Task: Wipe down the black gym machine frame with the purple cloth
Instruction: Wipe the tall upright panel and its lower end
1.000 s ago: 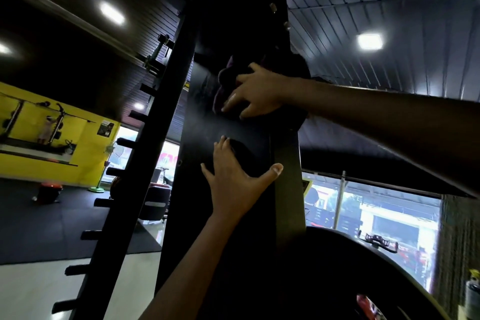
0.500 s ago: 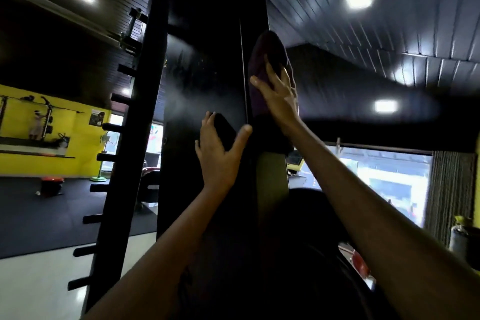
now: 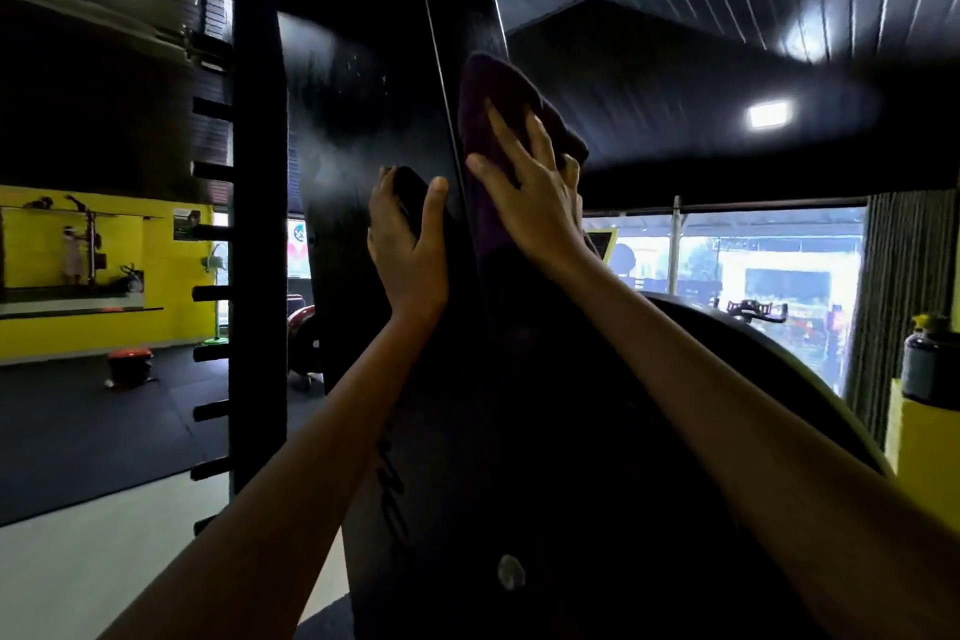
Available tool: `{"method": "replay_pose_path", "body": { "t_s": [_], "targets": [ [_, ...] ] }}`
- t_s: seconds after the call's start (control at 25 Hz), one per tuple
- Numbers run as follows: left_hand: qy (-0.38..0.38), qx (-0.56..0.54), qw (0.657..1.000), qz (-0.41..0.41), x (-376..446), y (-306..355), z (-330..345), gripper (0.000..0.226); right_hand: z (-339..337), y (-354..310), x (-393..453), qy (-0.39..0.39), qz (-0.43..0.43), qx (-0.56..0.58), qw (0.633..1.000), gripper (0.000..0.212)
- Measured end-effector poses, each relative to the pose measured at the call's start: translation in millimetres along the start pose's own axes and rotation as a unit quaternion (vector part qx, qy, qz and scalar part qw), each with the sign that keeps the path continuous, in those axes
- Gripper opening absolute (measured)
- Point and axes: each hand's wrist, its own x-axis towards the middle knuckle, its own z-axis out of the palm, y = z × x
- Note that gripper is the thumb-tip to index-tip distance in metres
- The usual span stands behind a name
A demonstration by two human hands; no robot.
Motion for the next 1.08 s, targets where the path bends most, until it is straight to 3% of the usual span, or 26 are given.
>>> {"method": "replay_pose_path", "body": {
  "t_s": [0.2, 0.52, 0.8, 1.08],
  "targets": [
    [0.001, -0.011, 1.000, 0.002, -3.6, 3.6, -1.1, 0.085, 8.2, 17.8, -41.2, 0.019, 0.011, 0.000, 1.000, 0.053],
    [-0.043, 0.058, 0.991, 0.109, -10.7, 9.6, -3.7, 0.086, 21.2, 51.1, -182.4, 0.035, 0.013, -0.010, 0.999, 0.060],
    [-0.060, 0.098, 0.986, 0.123, -7.2, 6.8, -6.4, 0.083, 19.5, 31.3, -127.4, 0.045, 0.086, -0.021, 0.995, 0.054],
    [-0.103, 0.111, 0.983, 0.100, -5.4, 12.1, -12.4, 0.088, 19.9, 51.8, -174.5, 0.078, 0.042, -0.051, 0.995, 0.055]
  ]
}}
